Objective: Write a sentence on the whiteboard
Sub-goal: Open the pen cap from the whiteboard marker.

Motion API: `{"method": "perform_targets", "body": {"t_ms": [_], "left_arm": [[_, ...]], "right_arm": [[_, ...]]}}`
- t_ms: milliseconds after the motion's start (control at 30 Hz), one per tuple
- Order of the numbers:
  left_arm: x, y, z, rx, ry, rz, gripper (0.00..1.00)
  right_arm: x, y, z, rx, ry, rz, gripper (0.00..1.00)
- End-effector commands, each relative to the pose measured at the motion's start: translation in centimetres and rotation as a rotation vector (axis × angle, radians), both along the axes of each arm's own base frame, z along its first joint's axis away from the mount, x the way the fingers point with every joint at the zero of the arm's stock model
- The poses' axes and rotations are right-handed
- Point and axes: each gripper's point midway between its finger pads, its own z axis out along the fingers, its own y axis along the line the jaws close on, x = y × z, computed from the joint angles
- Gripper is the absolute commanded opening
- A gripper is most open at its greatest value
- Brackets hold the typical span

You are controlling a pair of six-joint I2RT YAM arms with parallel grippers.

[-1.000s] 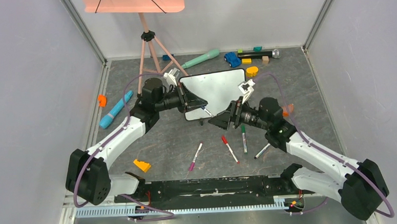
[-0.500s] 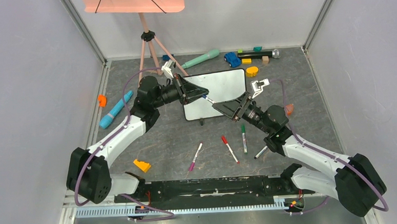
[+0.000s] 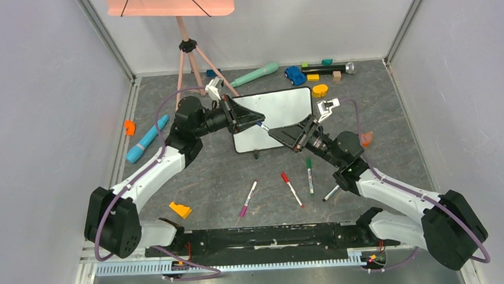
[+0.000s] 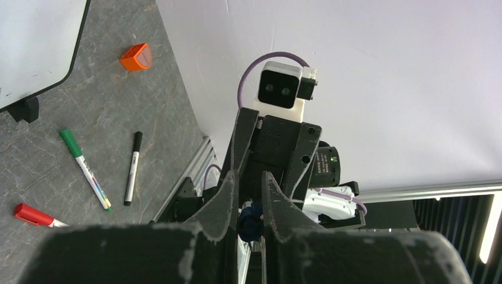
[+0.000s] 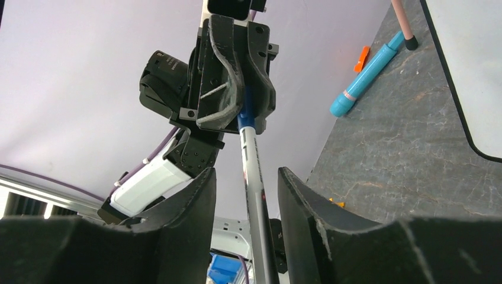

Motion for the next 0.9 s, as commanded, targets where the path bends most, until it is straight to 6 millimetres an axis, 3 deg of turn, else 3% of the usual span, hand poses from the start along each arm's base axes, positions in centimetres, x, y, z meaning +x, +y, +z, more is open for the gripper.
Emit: {"method": "perform_targets", "body": {"t_ms": [0,100,267,400,500,600,700,867], "left_arm": [[-0.2,0.1,1.1,0.004,-0.063,0.001,0.02],[-0.3,0.0,1.1,0.005,-0.062,-0.003,0.02],[-0.4,0.0,1.0,0.009,-0.075,-0.001,0.02],[-0.3,0.1,1.0,0.014,-0.088,0.011,0.02],[-0.3,0.1,0.9,0.016,-0.087,0.018,0.02],[-0.1,0.4,0.8,0.019,-0.089,0.026,0.02],[1.2,2.0,0.4,0.029,-0.066,0.067,0.02],[3.9,7.1,-0.3,0.018,-0.044,0.183,0.02]], "right_arm": [[0.4,0.2,3.1,0.049,-0.060,-0.005,0.44],[0.7,0.5,3.4,0.050,-0.060,0.002,0.29],[0.9,0.8,3.5,0.055,-0.055,0.013,0.26],[0.9,0.9,3.3,0.048,-0.048,0.018,0.18],[0.8,0.9,3.2,0.048,-0.044,0.020,0.00],[0.6,0.4,2.9,0.054,-0.036,0.005,0.00],[-0.1,-0.2,2.3,0.052,-0.028,0.003,0.00],[-1.6,-2.5,-1.0,0.006,0.025,-0.017,0.00]]}}
